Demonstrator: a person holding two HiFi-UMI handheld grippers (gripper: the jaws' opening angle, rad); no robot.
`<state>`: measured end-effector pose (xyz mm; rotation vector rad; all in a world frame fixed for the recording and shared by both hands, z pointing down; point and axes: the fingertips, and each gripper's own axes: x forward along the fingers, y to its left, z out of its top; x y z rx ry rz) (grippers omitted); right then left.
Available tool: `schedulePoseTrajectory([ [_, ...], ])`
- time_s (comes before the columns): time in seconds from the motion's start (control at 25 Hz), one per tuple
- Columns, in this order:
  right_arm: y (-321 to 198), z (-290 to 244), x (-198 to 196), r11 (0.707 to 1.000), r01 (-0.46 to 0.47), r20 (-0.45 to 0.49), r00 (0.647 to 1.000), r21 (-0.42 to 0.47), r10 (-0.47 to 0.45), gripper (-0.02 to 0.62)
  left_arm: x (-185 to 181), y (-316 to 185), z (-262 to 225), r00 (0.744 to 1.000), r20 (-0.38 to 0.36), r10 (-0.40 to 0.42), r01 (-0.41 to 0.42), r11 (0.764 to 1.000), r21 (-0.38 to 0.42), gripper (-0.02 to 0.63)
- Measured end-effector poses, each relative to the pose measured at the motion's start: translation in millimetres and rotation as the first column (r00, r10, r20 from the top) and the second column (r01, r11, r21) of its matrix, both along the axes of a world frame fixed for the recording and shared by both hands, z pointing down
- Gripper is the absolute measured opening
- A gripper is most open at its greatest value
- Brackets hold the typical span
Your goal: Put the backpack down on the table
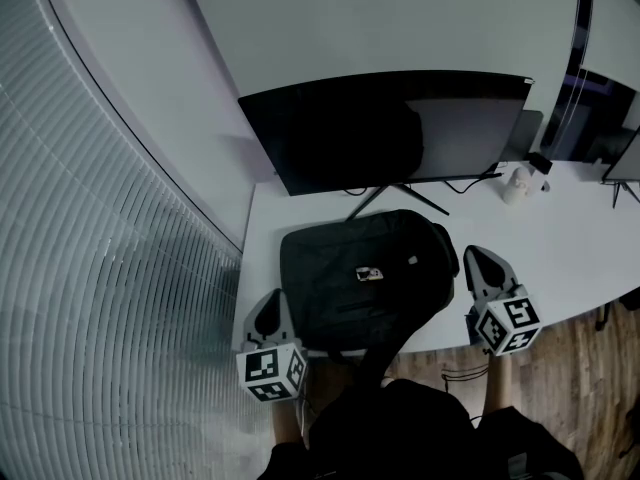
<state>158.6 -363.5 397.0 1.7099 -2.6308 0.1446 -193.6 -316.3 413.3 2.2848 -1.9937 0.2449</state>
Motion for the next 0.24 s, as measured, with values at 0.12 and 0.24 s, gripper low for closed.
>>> schedulePoseTrajectory([
  [0.12,0.0,1.8,2.3,1.000,-0.001,-0.001,1.000,0.001,0.001,0.012,0.9,-1.4,0.8,1.000,-0.006,0.002,-0.002,1.000,0.002,0.015],
  [0.24,-0.1,1.2,4.8,1.000,-0.001,-0.001,1.000,0.004,0.001,0.014,2.5,-2.2,-0.6,1.000,-0.010,0.006,-0.006,1.000,0.008,0.015],
])
